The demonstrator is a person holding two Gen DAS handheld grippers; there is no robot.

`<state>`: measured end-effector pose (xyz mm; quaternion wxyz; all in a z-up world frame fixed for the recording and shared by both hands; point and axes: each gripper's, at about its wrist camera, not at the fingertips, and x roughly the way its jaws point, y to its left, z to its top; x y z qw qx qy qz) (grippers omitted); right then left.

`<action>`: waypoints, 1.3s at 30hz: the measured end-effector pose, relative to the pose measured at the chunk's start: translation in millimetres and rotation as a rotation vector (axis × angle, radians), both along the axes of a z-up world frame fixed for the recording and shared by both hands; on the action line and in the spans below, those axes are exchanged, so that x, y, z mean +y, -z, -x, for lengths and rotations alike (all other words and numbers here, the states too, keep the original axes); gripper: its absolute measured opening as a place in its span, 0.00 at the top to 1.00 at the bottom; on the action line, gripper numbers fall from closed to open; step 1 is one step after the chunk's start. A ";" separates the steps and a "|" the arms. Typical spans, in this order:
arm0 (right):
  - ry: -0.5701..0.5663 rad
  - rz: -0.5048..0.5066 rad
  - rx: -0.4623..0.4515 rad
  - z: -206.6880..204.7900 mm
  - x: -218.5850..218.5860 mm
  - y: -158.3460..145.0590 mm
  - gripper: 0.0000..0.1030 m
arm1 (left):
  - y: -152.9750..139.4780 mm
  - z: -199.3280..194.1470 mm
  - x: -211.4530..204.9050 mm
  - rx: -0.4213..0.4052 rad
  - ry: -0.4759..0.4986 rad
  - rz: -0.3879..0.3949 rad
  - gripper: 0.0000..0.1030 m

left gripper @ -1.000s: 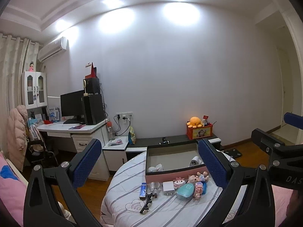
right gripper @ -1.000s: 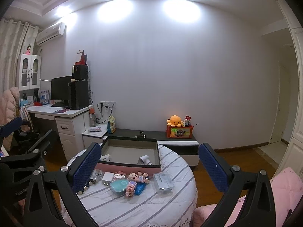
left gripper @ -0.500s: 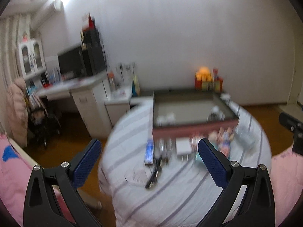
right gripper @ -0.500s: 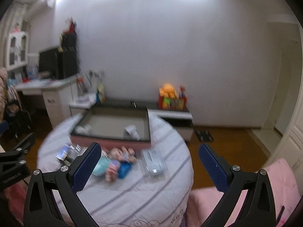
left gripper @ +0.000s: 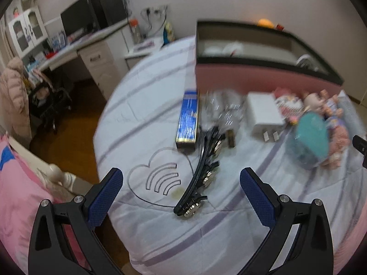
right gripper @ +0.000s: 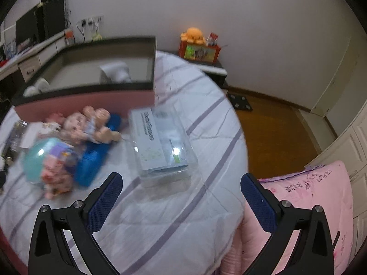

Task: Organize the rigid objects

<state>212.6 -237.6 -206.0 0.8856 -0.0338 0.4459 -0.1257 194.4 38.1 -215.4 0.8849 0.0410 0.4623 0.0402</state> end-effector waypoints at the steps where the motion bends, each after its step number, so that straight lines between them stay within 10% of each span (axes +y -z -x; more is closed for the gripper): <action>1: 0.004 0.011 0.008 -5.5 -0.7 4.9 0.00 | 6.4 -3.4 -0.3 0.018 -0.001 0.000 0.00; 11: -0.045 -0.132 -0.018 -26.3 -8.7 17.9 0.12 | 13.0 -10.0 6.9 0.045 0.013 0.088 0.05; 17: -0.059 -0.123 -0.012 -21.9 2.1 15.0 0.33 | 0.6 0.4 -7.7 0.026 0.097 0.096 0.76; 39: -0.082 -0.157 -0.187 37.7 13.3 -61.1 0.33 | -57.6 30.7 -19.7 -0.114 0.158 0.086 0.83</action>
